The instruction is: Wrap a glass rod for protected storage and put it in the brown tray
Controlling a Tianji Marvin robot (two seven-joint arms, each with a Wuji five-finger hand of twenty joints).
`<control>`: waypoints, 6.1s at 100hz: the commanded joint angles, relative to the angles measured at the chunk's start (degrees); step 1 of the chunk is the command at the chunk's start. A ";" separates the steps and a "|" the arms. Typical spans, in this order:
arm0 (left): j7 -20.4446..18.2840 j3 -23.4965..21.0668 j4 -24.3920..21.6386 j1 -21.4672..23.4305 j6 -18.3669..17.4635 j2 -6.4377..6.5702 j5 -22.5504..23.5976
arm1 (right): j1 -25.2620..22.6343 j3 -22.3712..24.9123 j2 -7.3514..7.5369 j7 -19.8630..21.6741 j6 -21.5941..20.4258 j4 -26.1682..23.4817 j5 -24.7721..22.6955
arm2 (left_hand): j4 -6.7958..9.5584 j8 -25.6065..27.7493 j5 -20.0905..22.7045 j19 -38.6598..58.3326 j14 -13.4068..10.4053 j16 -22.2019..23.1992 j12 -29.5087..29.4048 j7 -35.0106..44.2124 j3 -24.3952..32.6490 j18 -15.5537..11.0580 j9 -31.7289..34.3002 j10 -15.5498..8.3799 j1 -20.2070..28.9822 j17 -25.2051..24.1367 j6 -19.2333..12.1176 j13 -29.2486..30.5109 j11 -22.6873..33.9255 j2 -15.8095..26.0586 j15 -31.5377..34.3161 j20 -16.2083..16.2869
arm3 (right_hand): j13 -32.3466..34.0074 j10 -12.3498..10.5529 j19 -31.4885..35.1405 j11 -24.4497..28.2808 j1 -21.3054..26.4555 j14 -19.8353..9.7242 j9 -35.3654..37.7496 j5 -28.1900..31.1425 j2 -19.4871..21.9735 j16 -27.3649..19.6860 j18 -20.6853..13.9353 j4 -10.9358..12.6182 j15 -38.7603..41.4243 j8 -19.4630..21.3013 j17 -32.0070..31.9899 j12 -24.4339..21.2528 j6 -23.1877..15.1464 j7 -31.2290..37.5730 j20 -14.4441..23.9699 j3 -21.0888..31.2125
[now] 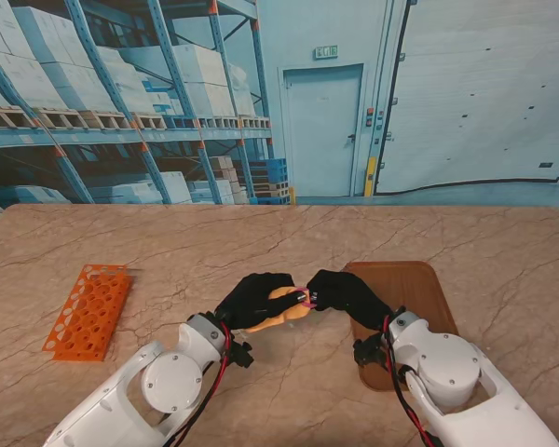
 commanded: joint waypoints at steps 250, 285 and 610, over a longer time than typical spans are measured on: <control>8.68 -2.07 -0.43 2.05 4.62 -2.32 1.36 | 0.30 0.74 2.50 -36.24 -42.01 3.55 -70.18 | 1.37 0.12 -2.08 14.49 -1.44 -0.21 1.22 2.29 -0.35 -3.59 3.32 -5.56 3.27 0.97 1.15 0.59 6.16 -2.02 6.05 -0.78 | 6.05 -1.85 1.86 7.24 5.52 -3.85 6.27 5.81 0.55 3.76 1.37 -11.55 7.42 9.59 3.03 2.59 -21.92 -1.34 -2.33 1.39; 5.62 -1.16 -0.28 1.28 4.43 -1.20 4.18 | 1.36 1.05 2.93 -39.60 -40.69 3.40 -73.60 | 2.49 -1.94 -0.56 14.49 -1.48 -0.01 0.83 2.19 2.59 -3.37 4.81 -5.65 2.45 0.99 1.31 0.59 5.99 -4.18 6.35 0.77 | 4.87 -2.06 1.62 5.73 5.80 -4.14 4.56 5.45 1.88 3.05 1.82 -11.46 5.98 11.22 3.06 2.14 -22.58 -2.23 -2.55 0.18; -0.86 0.03 -1.18 0.82 3.33 0.21 2.49 | 6.77 -2.34 1.92 -36.49 -32.14 7.03 -67.25 | 1.82 -1.92 0.12 14.49 -1.43 0.00 1.48 1.40 4.46 -3.30 5.48 -5.57 1.12 1.01 0.47 0.58 5.57 -4.56 7.00 1.96 | 2.81 -1.41 1.66 3.98 -4.27 -3.13 -0.12 -11.12 4.42 3.09 2.53 -9.23 5.74 -3.65 1.94 1.34 -9.98 -2.95 -2.26 -11.14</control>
